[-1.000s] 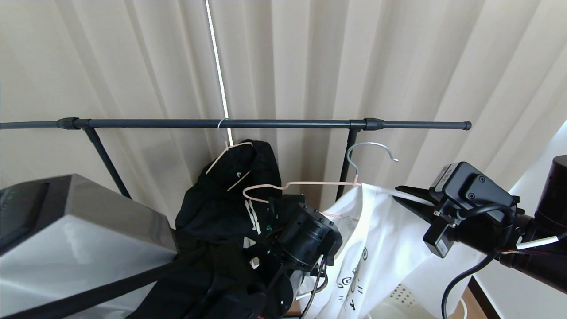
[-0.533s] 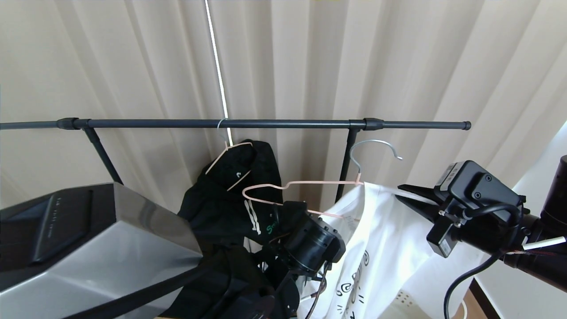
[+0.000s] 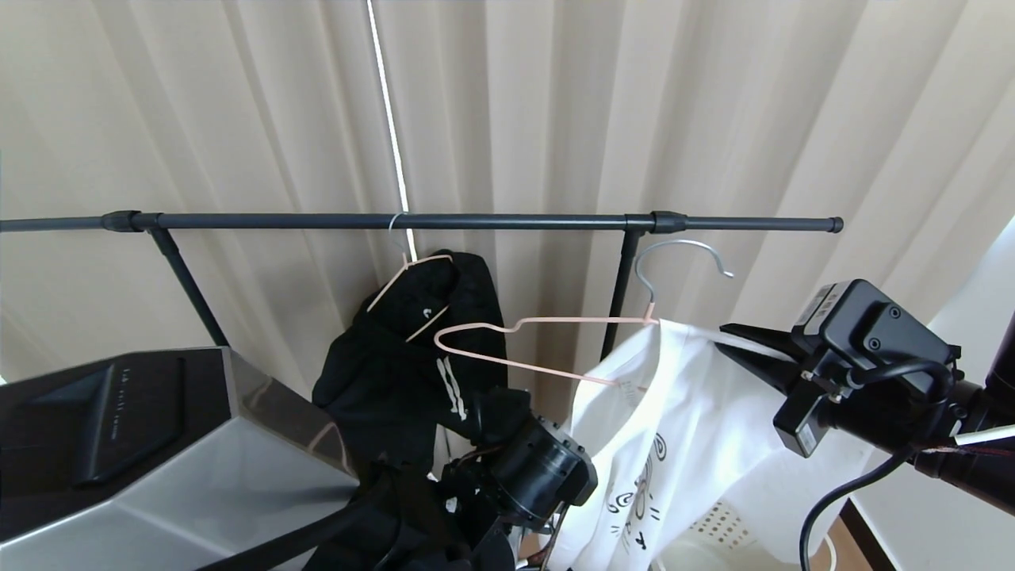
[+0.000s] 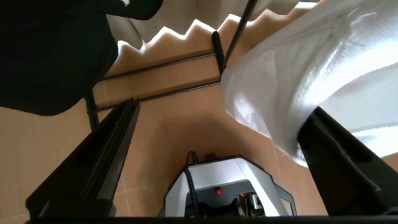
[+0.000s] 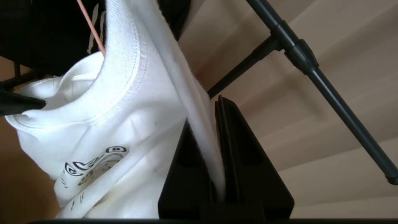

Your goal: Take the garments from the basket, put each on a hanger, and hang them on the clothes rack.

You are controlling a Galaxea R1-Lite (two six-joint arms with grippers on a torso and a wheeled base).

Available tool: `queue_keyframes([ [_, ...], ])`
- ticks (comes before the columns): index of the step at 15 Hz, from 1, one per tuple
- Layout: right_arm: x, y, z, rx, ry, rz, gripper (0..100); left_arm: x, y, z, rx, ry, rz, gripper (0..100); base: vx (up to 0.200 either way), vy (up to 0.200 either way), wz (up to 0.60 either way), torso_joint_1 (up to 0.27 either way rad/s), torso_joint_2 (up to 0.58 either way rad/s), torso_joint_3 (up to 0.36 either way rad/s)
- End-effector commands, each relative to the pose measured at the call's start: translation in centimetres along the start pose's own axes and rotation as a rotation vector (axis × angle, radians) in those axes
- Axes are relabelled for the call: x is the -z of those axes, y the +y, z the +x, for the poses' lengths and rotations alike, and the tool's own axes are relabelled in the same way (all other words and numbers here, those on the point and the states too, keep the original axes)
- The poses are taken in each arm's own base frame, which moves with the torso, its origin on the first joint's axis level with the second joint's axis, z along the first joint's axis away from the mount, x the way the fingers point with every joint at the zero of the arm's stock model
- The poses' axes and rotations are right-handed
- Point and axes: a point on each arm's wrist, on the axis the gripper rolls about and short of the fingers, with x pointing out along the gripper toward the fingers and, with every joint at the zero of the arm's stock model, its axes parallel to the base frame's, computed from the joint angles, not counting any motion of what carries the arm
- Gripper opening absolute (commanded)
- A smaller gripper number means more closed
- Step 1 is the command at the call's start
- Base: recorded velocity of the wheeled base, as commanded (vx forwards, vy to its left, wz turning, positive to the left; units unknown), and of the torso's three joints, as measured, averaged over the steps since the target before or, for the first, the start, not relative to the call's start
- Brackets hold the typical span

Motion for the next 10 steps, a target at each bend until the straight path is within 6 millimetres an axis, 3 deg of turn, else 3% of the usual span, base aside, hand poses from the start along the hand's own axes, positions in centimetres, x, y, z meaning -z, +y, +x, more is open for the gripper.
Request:
queue_keyframes([
  [1, -0.1, -0.1, -0.2, 0.004, -0.005, 0.000, 0, -0.1, 0.4, -0.4, -0.002, -0.002, -0.005, 100, 0.000, 0.000, 0.00, 0.000, 0.00, 0.000],
  [2, -0.1, -0.1, -0.3, 0.006, -0.008, 0.000, 0, -0.1, 0.5, -0.3, -0.004, -0.003, -0.011, 100, 0.000, 0.000, 0.00, 0.000, 0.00, 0.000],
  [3, -0.1, -0.3, -0.2, 0.013, -0.005, 0.003, 0, -0.4, 0.6, -0.7, -0.002, -0.011, -0.017, 0, 0.000, 0.000, 0.00, 0.000, 0.00, 0.000],
  [7, 0.1, -0.3, -0.2, 0.014, 0.003, 0.007, 0, -2.6, 1.4, -3.2, 0.033, -0.079, -0.064, 0, 0.000, 0.000, 0.00, 0.000, 0.00, 0.000],
  [10, 0.3, -0.1, 0.1, 0.002, 0.009, 0.008, 0, -4.3, 3.0, -4.0, 0.022, -0.123, -0.110, 0, 0.000, 0.000, 0.00, 0.000, 0.00, 0.000],
])
